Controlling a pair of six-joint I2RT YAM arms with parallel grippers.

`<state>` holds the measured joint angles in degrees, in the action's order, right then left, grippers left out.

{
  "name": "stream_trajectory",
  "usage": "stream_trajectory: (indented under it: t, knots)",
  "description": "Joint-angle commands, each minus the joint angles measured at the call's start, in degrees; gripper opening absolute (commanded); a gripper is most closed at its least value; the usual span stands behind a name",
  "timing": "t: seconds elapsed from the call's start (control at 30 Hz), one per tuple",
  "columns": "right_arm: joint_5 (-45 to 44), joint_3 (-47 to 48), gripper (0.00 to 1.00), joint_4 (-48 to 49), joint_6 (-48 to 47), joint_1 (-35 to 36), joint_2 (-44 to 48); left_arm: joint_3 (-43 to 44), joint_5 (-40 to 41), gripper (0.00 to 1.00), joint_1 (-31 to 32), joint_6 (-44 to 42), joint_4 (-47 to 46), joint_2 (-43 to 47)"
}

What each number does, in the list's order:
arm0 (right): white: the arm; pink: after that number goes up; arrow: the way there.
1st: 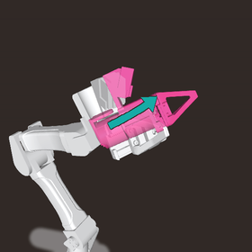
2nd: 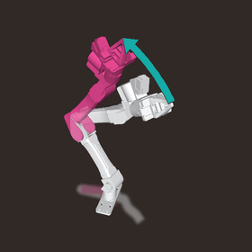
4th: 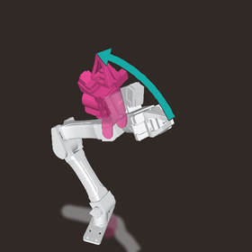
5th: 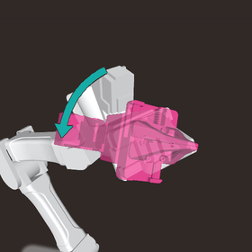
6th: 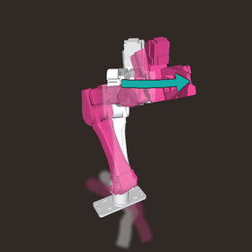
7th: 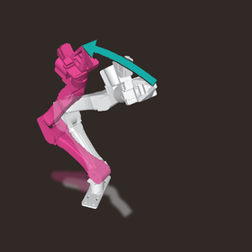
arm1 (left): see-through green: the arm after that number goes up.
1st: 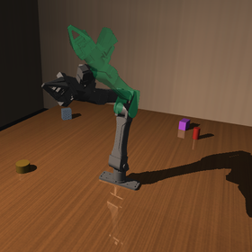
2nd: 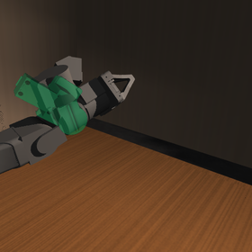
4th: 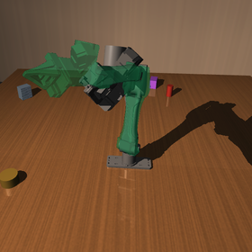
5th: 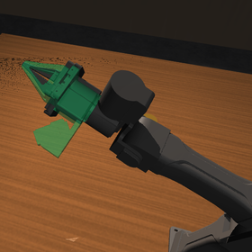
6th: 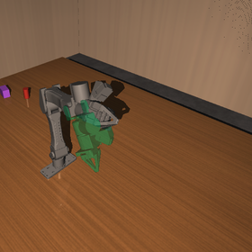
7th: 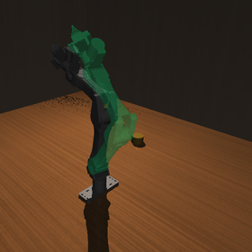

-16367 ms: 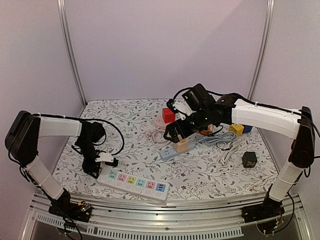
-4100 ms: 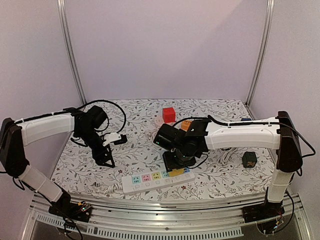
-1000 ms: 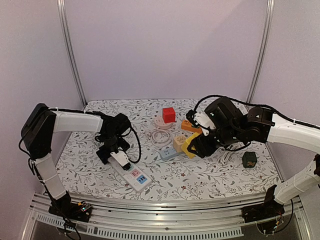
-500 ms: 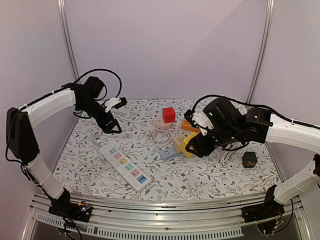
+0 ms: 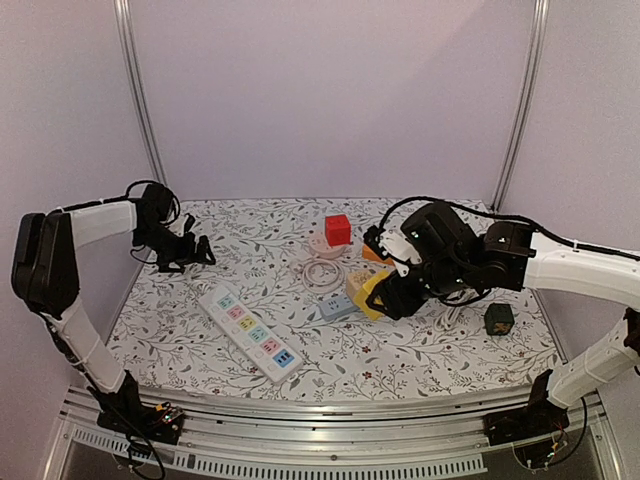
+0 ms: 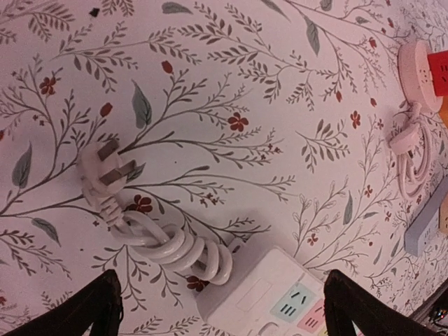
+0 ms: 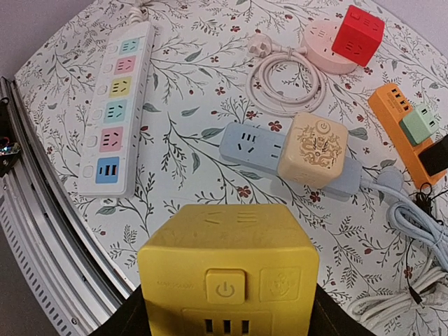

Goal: Insert the plug
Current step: Adjust the socket at the center of the board.

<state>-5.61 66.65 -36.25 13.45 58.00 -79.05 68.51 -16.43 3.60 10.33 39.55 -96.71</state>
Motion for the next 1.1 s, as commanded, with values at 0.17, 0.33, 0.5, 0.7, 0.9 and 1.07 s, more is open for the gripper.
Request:
stream_trajectory:
  t: [0.17, 0.33, 0.5, 0.7, 0.9, 1.07]
  knots:
    - [0.4, -0.5, 0.00, 3.1, 0.4, -0.3, 0.5, -3.7, 1.1, 0.99, -2.0, 8.0, -8.3, -6.8]
    - [0.7, 0.3, 0.00, 2.6, 0.1, -0.3, -0.9, -2.8, 0.3, 0.93, -1.5, 6.7, -9.5, -11.5]
    - [0.4, 0.4, 0.00, 2.4, 0.2, -0.3, -0.5, -1.2, -1.5, 0.68, -1.3, 5.7, -9.1, -14.0]
    - [0.0, 0.4, 0.00, 2.2, -0.2, -0.3, -0.2, 2.8, -5.0, 0.38, 2.6, 1.1, -9.5, -15.1]
    - [0.3, 1.1, 0.00, 1.2, -0.4, -0.3, -0.4, 13.2, -1.0, 0.37, 11.4, -16.5, -5.1, -20.9]
    - [-0.5, 0.8, 0.00, 0.9, -0.5, -0.3, 1.0, 24.1, -6.1, 0.40, 18.5, -33.6, 6.3, -28.4]
